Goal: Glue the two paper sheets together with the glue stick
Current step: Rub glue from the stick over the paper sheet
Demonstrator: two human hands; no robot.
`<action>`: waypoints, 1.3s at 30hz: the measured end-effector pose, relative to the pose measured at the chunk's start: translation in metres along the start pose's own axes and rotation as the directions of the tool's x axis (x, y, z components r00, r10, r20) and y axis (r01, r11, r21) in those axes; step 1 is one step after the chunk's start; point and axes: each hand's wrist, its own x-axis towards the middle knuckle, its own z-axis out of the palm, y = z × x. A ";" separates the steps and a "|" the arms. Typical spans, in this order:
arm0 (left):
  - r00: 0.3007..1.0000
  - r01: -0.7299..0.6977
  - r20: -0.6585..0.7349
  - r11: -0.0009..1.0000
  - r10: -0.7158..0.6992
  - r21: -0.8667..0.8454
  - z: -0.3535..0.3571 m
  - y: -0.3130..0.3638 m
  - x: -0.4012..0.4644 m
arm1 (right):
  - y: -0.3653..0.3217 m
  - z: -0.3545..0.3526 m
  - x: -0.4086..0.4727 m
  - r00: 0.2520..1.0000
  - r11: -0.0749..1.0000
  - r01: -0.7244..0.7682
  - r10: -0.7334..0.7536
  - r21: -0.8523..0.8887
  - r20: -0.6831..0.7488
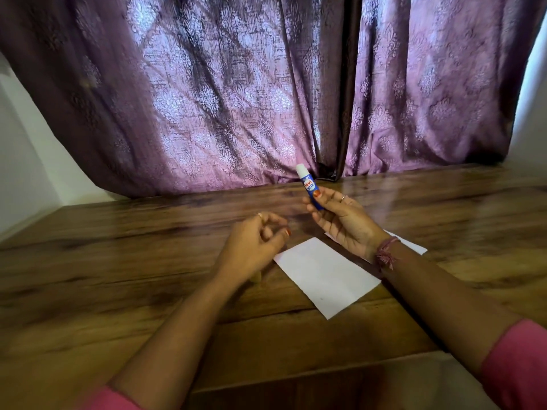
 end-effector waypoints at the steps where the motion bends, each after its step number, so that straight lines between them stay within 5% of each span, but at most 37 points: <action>1: 0.998 -0.050 0.049 0.995 0.046 0.091 0.002 0.003 -0.010 | -0.002 -0.001 -0.002 1.000 1.000 0.003 -0.003 -0.008 -0.005; 9: 0.937 -0.335 0.274 0.784 0.218 0.523 0.001 0.022 -0.056 | -0.023 -0.028 -0.019 0.993 1.000 -0.007 0.005 -0.013 -0.120; 17: 0.952 -0.250 0.265 0.885 0.151 0.393 -0.001 0.020 -0.051 | -0.027 -0.038 -0.026 0.987 1.000 -0.024 0.025 0.005 -0.160; 23: 0.975 -0.210 0.130 0.943 0.181 0.259 -0.024 0.007 -0.042 | -0.028 -0.036 -0.026 0.985 1.000 0.000 0.003 0.023 -0.171; 39: 0.871 -0.486 0.356 0.694 0.338 0.531 -0.031 -0.023 -0.025 | -0.020 -0.036 -0.018 0.982 0.990 -0.036 0.010 -0.135 -0.188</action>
